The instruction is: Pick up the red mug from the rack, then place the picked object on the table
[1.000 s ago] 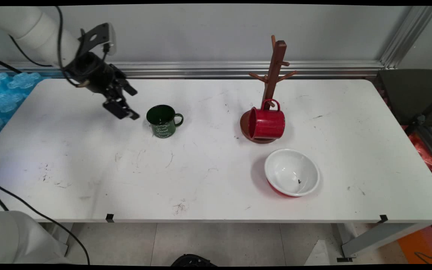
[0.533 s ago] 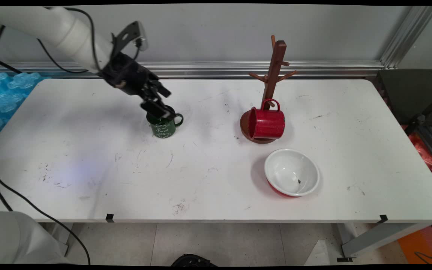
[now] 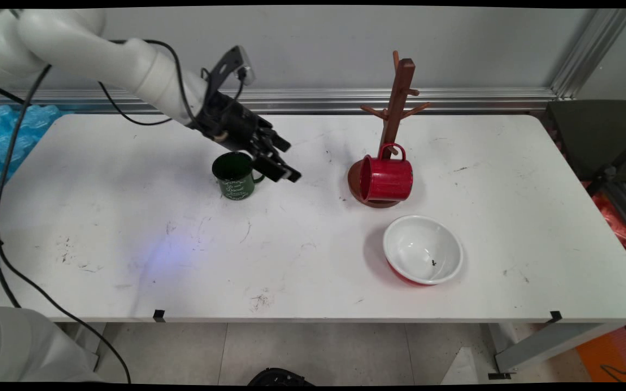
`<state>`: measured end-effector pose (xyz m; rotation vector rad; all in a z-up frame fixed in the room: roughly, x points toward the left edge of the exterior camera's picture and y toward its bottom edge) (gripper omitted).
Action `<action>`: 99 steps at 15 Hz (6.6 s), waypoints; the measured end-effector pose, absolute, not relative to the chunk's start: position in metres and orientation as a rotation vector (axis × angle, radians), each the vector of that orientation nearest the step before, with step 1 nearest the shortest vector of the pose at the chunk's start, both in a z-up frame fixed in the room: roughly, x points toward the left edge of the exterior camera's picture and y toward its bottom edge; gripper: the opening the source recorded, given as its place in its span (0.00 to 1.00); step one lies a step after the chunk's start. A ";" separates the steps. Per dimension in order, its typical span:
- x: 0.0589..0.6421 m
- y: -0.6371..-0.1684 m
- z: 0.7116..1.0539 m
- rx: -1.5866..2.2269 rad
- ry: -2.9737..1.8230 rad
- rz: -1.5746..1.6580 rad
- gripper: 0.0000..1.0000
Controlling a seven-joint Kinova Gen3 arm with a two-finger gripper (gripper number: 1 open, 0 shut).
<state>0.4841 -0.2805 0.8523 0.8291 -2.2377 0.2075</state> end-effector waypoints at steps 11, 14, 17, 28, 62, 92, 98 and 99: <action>0.445 -0.292 0.805 0.792 -2.098 0.186 1.00; 0.436 -0.294 0.796 0.781 -2.068 0.184 1.00; 0.429 -0.297 0.788 0.780 -2.049 0.181 1.00; 0.400 -0.314 0.765 0.808 -1.977 0.165 1.00; 0.361 -0.334 0.750 0.908 -1.951 0.092 0.00; 0.372 -0.268 0.868 0.803 -2.211 -0.014 0.00; 0.406 -0.255 0.885 0.696 -2.407 0.006 0.00; 0.411 -0.254 0.888 0.676 -2.439 0.014 0.00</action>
